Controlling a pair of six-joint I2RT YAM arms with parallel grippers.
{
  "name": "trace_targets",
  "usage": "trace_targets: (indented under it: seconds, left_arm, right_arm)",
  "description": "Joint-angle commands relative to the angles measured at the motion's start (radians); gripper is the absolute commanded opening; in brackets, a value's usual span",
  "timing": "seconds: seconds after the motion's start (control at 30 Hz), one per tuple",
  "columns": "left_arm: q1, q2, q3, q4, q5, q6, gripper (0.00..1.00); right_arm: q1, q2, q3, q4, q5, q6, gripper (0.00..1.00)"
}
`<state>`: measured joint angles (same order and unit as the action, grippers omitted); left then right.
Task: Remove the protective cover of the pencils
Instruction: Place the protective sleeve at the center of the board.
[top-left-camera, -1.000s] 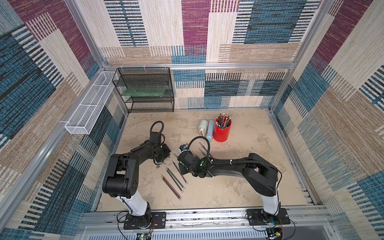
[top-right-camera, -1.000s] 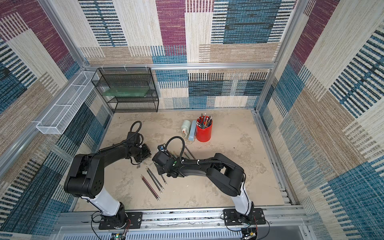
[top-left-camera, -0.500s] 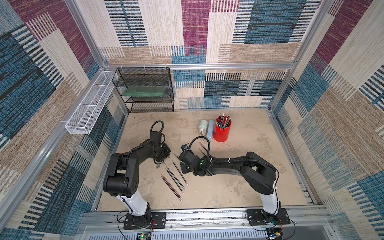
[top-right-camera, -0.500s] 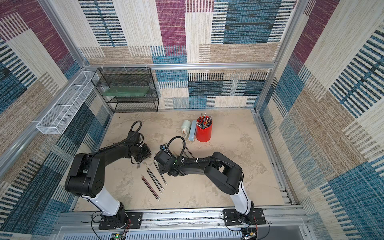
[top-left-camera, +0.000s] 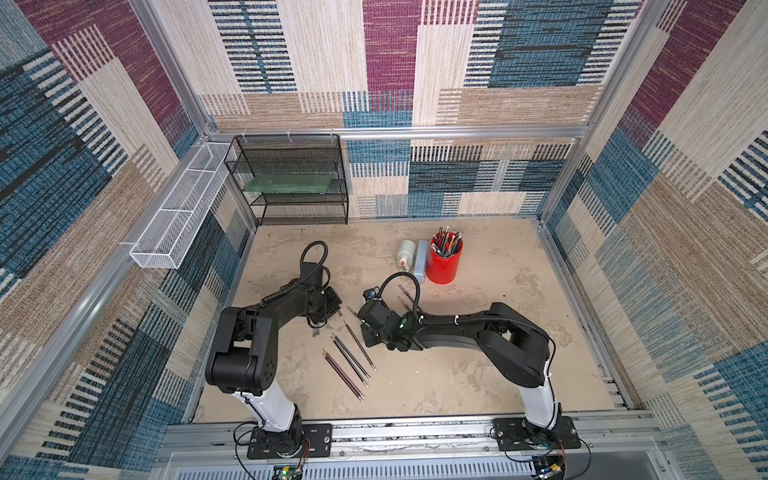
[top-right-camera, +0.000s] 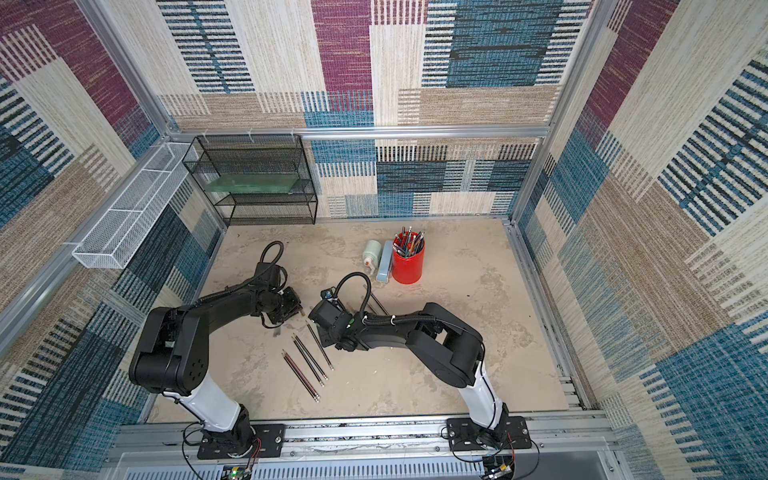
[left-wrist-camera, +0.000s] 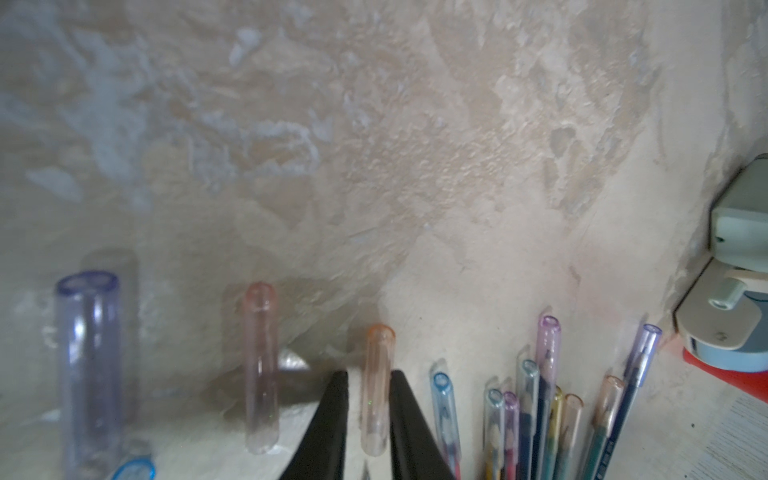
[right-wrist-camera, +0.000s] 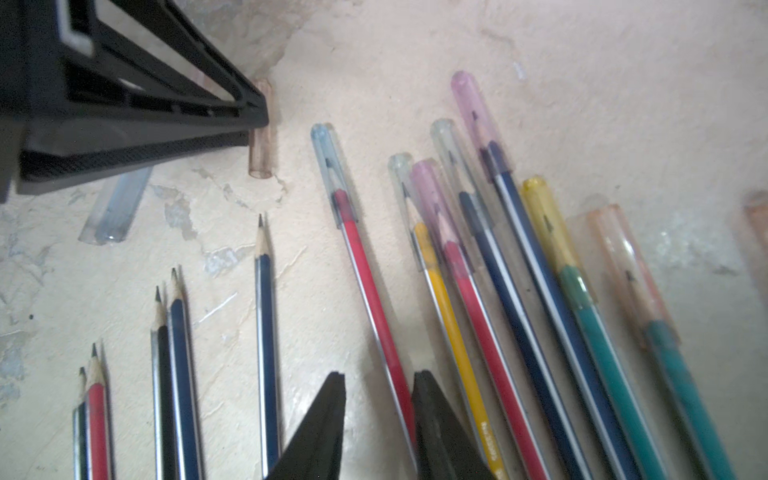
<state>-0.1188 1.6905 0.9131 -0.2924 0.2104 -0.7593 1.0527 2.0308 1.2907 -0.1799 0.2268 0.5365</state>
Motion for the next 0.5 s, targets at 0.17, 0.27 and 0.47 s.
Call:
trace_targets:
  seconds: [0.17,0.27,0.47]
  left_arm:
    - [0.001,-0.006,-0.003,-0.045,-0.026,0.018,0.25]
    - [0.001,-0.002,-0.005,-0.035,-0.011,0.018,0.28]
    - [0.001,-0.008,-0.008,-0.021,0.000,0.020,0.30]
  right_arm:
    - [0.005,0.021,0.002,0.004,-0.003,0.000,0.29]
    - [0.004,0.032,0.002,0.000,-0.003,0.000,0.29]
    - [0.009,0.035,0.000,-0.004,0.003,0.004,0.28]
